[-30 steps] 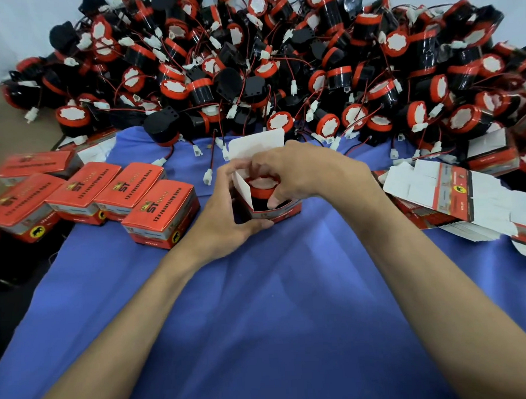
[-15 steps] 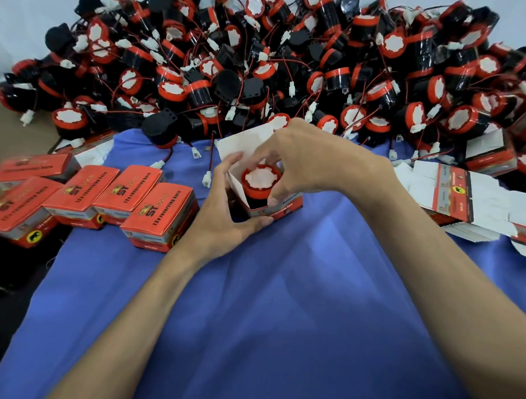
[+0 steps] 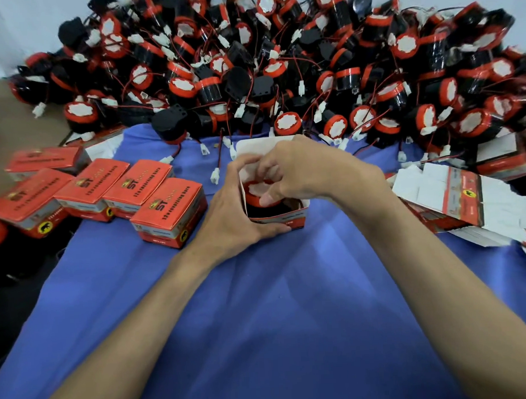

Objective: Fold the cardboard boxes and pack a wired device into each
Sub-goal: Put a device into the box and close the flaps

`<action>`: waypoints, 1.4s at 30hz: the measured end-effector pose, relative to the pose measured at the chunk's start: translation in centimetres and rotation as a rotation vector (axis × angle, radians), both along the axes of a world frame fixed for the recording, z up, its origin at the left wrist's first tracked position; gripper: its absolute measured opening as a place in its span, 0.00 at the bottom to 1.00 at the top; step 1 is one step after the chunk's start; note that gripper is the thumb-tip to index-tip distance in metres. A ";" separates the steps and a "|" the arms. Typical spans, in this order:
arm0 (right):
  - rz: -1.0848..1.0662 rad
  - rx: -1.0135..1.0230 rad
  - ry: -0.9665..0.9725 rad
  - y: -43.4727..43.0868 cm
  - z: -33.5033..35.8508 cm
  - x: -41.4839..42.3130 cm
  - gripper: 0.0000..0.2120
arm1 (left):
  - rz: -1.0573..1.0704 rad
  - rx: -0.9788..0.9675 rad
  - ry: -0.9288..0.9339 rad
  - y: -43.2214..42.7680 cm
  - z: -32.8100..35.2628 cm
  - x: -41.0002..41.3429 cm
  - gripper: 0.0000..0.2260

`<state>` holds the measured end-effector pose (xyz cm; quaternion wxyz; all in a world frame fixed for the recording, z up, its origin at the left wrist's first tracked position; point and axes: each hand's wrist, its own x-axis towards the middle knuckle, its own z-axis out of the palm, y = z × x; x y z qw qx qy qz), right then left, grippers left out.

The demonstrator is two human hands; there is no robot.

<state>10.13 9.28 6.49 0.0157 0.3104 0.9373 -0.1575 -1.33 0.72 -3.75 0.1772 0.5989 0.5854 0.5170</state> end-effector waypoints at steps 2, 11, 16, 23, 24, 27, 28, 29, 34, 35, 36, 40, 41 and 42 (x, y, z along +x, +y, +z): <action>-0.002 -0.020 -0.023 0.0 0.6 0.5 0.16 | 0.001 -0.020 0.006 -0.1 0.1 0.0 0.43; 0.044 0.118 -0.105 -0.8 0.7 0.3 0.17 | -0.037 -0.040 0.022 0.1 -0.1 0.0 0.45; 0.017 0.056 -0.032 -1.2 0.4 0.0 0.15 | -0.007 -0.014 0.023 -0.1 -0.5 -0.2 0.45; -0.014 -0.065 0.064 0.5 3.3 2.1 0.25 | 0.021 -0.011 -0.005 0.0 -0.4 -0.5 0.44; 0.023 -0.150 0.065 0.6 3.5 2.5 0.28 | 0.027 -0.011 -0.010 0.1 -0.4 -0.4 0.44; 0.092 -0.444 0.168 1.2 3.5 3.8 0.22 | 0.053 0.000 0.029 0.0 -0.5 -0.3 0.44; 0.104 -0.489 0.223 1.4 3.5 4.1 0.18 | 0.061 0.002 0.032 0.0 -0.5 -0.2 0.43; 0.108 -0.525 0.284 1.6 3.6 4.4 0.16 | 0.069 0.000 0.037 0.1 -0.5 -0.2 0.42; 0.058 -0.607 0.614 2.0 4.5 5.2 0.19 | 0.094 0.008 0.078 0.0 -0.3 0.3 0.40; 0.042 -0.554 0.666 2.0 4.7 5.2 0.20 | 0.096 0.020 0.088 -0.1 -0.2 0.4 0.40; 0.024 -0.500 0.713 1.9 4.8 5.0 0.21 | 0.100 0.034 0.100 -0.3 -0.1 0.6 0.40; -0.010 -0.445 0.825 1.3 5.2 4.3 0.24 | 0.118 0.106 0.156 -0.6 0.3 1.0 0.36; -0.009 -0.454 0.836 1.0 5.3 4.2 0.24 | 0.129 0.144 0.172 -1.0 0.5 1.3 0.33; -0.006 -0.470 0.852 0.6 5.3 4.0 0.23 | 0.150 0.201 0.211 -1.1 0.6 1.4 0.30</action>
